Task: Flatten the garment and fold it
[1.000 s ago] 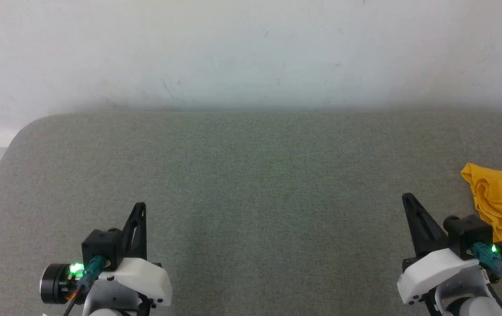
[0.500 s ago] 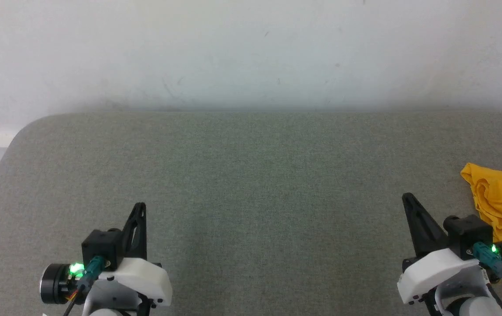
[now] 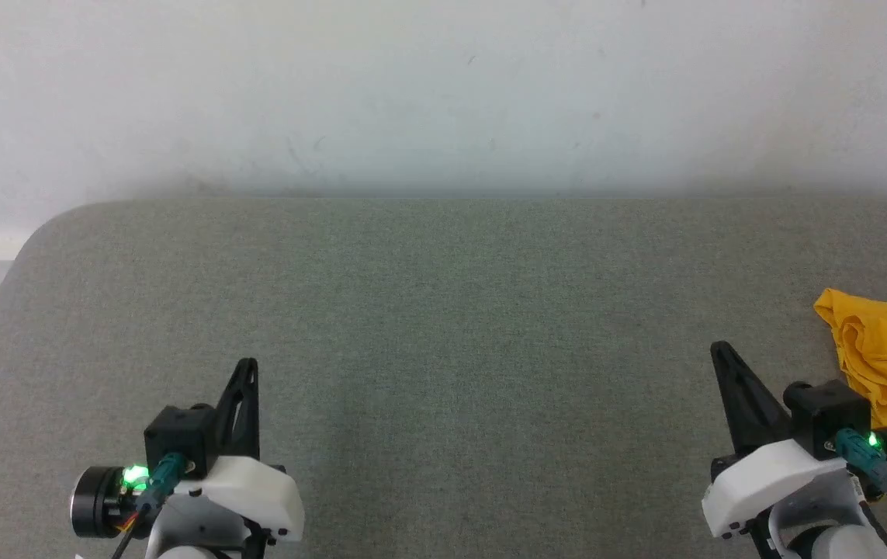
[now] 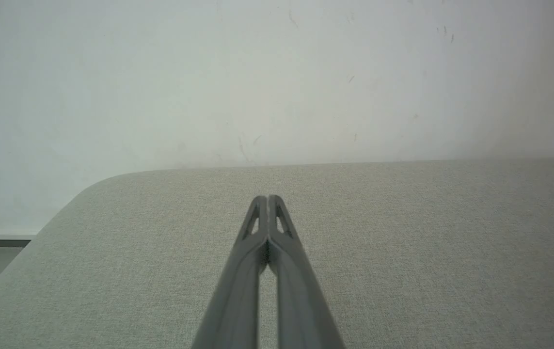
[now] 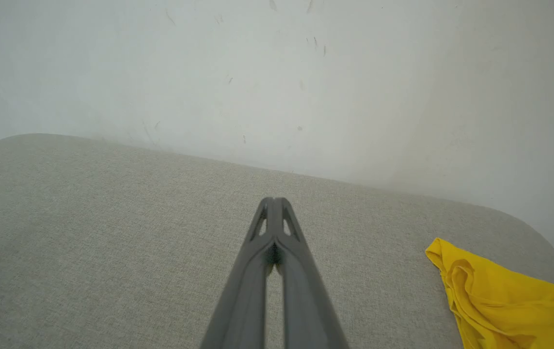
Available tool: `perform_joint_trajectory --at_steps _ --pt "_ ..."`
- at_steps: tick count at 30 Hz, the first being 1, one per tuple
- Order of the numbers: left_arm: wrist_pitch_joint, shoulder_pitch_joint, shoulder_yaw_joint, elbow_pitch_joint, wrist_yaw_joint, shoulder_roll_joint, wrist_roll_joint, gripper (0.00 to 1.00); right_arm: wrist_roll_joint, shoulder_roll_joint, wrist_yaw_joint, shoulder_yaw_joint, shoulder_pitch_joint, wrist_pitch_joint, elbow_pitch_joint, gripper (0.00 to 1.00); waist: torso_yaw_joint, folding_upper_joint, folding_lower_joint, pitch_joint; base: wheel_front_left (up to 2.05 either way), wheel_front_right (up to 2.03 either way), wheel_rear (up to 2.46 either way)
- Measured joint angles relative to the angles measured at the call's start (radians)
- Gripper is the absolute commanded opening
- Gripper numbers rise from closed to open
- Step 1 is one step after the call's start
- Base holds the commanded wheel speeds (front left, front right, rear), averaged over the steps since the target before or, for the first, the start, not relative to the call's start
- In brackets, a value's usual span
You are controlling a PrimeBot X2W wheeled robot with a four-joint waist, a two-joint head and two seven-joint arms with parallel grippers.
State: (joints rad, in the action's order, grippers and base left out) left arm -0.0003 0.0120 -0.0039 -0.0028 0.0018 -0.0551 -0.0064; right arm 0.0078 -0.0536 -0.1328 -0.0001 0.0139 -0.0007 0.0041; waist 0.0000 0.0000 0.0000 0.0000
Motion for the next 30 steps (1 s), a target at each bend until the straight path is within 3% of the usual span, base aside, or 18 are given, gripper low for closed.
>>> perform_joint_trajectory --at_steps 30 --pt "0.0 0.0 0.0 0.0 0.0 0.0 0.0 0.0 0.0 0.0 0.0 0.0 0.0 0.0 0.0 0.0 0.0 0.0 0.0 0.0 0.0 0.0 0.0"
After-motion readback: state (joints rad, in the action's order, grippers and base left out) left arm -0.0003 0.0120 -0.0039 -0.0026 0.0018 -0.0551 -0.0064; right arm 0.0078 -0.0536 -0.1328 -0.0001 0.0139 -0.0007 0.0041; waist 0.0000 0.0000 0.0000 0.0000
